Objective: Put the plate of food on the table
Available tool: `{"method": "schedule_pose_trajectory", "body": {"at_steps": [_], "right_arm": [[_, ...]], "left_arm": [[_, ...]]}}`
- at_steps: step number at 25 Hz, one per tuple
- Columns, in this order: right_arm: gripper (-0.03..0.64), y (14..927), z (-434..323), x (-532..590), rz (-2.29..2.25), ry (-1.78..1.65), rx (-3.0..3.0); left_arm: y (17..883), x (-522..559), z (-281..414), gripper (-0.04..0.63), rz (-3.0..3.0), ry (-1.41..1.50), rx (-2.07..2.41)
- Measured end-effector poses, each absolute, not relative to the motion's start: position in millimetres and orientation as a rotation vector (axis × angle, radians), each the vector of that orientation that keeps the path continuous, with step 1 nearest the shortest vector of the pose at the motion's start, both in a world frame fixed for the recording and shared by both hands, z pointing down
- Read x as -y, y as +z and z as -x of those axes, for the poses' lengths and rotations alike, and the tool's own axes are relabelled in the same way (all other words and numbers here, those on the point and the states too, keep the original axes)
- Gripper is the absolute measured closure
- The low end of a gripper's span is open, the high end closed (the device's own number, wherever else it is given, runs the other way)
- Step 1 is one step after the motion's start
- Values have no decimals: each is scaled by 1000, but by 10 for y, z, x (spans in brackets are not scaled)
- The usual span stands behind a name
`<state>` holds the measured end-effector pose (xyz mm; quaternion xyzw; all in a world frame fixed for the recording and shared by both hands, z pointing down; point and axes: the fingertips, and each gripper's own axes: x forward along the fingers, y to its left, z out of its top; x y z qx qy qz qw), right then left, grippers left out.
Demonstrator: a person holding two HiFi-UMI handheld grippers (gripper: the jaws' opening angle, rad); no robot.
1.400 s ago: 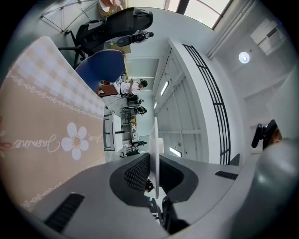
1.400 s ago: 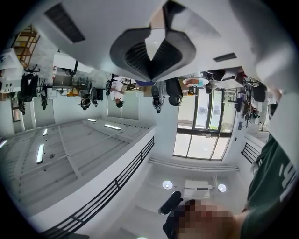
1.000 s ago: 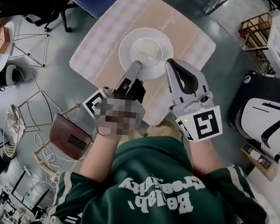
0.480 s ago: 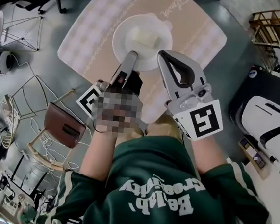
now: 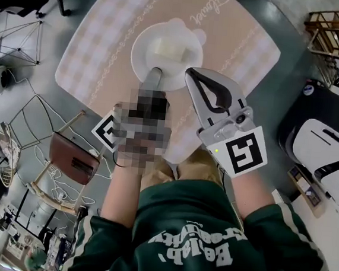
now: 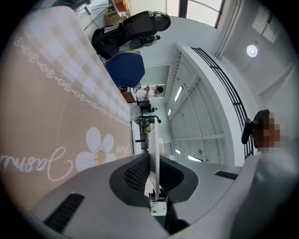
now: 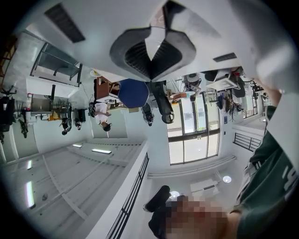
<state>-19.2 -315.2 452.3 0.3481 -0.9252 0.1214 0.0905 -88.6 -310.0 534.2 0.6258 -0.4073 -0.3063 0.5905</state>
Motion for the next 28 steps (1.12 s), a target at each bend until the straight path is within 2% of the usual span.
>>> {"method": "schedule_pose_trajectory", "body": {"at_steps": [7, 28], "right_arm": [[601, 4915, 167, 3321, -1026, 321, 2705], [601, 5479, 180, 3404, -1041, 489, 2657]], "left_arm": [[5775, 3220, 848, 568, -1403, -704, 972], [6613, 3291, 821, 566, -1296, -546, 1031]]}}
